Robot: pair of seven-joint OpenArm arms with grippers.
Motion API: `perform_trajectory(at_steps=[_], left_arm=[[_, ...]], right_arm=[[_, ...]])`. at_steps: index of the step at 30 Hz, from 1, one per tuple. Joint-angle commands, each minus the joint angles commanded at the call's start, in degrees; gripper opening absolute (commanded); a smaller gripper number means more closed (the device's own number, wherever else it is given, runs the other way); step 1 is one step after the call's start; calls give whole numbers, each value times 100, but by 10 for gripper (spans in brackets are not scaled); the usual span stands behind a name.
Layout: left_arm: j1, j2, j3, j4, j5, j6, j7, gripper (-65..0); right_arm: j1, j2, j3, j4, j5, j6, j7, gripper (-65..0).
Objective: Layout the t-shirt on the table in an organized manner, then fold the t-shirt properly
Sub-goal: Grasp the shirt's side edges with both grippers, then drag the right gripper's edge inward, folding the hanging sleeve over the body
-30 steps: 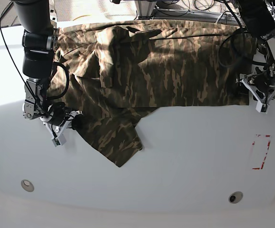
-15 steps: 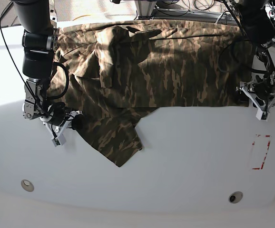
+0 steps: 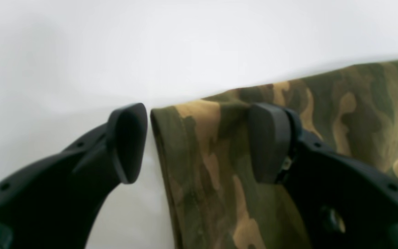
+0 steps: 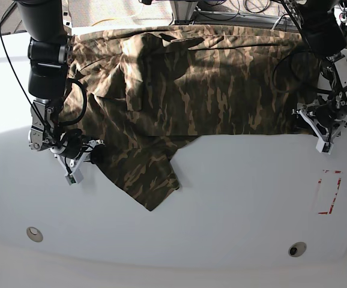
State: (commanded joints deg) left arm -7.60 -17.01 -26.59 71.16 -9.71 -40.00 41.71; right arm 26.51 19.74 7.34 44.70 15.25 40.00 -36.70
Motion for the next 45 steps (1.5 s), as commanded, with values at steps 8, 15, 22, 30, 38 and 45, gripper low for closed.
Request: perform_trajectory(at_steps=[8,15,22,30,38,45], left_arm=[[-62,-9,0,-343,9,0,0,-560],[-114,-9,0,-369,9,0,0,-650],[-132,-9,-18,-176,-9,0,18,-650],[-35,-9,-9,651,-9,0,132,-650],[9,-9,-9,1380,-18,0,695,-650],[167,-26,-18,1582,-18,0,730,-650]], right_arm=[[0,9,9,0,0,0,0,-650],[0,9,9,0,-9,0,0,-650],[-62,9,9,431,-18,0,-97,-650],[-211,18,44,1477,-26,0,-721,-650],[-484,26,44,2488,0,0,-1319,-650],[-800,26,53,3587,9,0,-1934,-650]])
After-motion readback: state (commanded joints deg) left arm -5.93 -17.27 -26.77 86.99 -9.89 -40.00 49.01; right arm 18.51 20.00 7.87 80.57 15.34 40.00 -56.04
